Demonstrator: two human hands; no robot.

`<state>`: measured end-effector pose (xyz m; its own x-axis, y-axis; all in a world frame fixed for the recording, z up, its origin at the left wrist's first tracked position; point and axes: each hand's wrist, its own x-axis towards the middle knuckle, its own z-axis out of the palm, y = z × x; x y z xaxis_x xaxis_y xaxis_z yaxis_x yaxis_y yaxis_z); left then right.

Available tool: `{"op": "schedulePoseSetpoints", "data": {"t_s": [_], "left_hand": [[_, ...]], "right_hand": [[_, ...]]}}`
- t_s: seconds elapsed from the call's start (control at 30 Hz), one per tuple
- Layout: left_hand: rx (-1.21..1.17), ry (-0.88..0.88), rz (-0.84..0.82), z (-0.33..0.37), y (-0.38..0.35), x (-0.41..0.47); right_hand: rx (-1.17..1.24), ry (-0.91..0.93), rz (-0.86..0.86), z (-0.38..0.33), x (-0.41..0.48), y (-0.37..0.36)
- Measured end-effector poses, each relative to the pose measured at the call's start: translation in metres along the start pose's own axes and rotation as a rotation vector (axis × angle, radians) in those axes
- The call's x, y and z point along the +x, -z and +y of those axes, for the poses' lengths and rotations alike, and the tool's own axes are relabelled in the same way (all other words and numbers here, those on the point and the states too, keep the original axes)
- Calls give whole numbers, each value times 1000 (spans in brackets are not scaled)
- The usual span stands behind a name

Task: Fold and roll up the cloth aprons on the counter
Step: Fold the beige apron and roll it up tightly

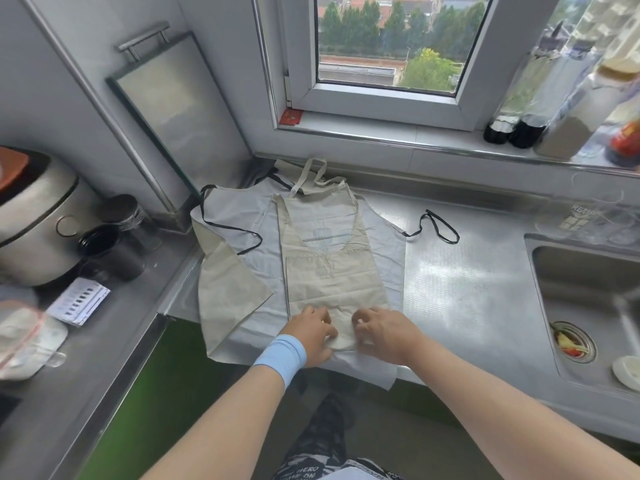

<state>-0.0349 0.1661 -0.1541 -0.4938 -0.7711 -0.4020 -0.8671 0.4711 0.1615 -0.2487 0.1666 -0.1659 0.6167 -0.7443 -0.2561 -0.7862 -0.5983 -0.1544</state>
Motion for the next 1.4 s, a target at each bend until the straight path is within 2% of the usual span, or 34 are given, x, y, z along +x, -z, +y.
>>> {"op": "schedulePoseSetpoints", "data": {"t_s": [0.13, 0.27, 0.4, 0.5, 0.6, 0.73, 0.83, 0.9, 1.0, 1.1, 1.27, 1.4], "left_hand": [[5, 5, -10, 0, 2, -5], [-17, 43, -12, 4, 4, -5], [-89, 122, 46, 7, 11, -3], [-172, 208, 37, 3, 27, -1], [-205, 190, -82, -8, 55, 3], [-253, 148, -324, -25, 100, 4], [-389, 204, -471, -45, 129, 11], [-432, 247, -396, -60, 140, 23], [-358, 253, -192, -81, 148, 46], [-399, 290, -86, -97, 144, 71], [-440, 317, -28, -123, 128, 118], [-426, 358, 22, -143, 116, 149]], "right_hand": [[62, -66, 54, 1, 7, 0], [163, -130, 25, -3, 11, 5], [279, -218, 120, -3, 8, 22], [231, -189, 29, 2, 3, 37], [118, -222, -66, 6, 9, 51], [331, -302, -144, 18, 23, 92], [388, -315, -173, 31, 36, 125], [406, -331, -112, 43, 48, 137], [398, -365, 29, 62, 72, 143], [383, -378, 111, 80, 97, 134], [241, -380, 62, 109, 142, 110], [261, -407, 19, 129, 173, 88]]}}
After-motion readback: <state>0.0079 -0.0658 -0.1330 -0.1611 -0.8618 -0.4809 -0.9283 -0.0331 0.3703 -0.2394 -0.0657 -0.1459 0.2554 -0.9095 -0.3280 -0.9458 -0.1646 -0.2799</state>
